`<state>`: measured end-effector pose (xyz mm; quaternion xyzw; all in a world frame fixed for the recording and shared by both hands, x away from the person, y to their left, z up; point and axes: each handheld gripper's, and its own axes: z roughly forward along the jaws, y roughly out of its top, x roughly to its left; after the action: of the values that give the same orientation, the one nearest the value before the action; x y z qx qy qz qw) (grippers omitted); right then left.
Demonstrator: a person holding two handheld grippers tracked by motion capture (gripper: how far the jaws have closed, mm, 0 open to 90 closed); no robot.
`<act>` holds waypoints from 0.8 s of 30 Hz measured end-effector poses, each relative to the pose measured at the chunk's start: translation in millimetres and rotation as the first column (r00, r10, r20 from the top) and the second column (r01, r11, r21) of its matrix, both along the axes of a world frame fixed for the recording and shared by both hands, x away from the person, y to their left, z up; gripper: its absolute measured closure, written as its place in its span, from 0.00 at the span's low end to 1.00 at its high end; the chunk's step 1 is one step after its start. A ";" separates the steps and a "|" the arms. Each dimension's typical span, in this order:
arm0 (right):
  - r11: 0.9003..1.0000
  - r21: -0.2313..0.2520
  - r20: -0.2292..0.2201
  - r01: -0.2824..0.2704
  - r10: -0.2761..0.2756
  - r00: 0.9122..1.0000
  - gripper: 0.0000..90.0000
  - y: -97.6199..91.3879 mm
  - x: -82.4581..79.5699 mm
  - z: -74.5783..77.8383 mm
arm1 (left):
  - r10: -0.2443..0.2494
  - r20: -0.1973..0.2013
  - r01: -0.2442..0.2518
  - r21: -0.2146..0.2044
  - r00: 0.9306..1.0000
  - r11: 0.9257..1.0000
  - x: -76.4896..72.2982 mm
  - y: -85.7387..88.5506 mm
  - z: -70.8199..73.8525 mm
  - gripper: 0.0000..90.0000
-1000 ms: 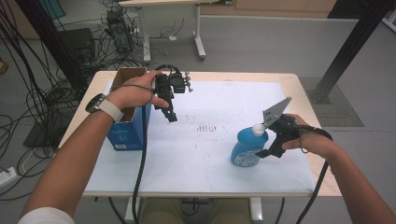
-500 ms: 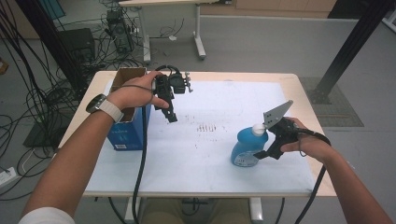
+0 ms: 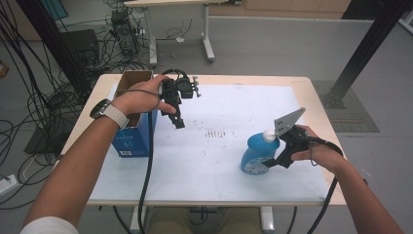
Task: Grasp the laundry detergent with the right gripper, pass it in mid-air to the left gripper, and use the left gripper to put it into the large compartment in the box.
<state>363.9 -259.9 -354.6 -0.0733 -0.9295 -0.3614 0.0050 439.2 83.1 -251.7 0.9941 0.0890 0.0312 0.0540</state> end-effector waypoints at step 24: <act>0.998 0.061 0.003 0.004 -0.005 1.000 0.17 -6.0 -1.2 -5.0 | 0.005 -0.003 -0.005 0.000 1.000 1.000 0.1 0.7 -1.6 0.10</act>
<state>362.7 -265.9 -359.5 -0.0746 -0.9180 -0.3895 0.0049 439.4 83.8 -253.3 0.9939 0.0918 0.0297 0.0537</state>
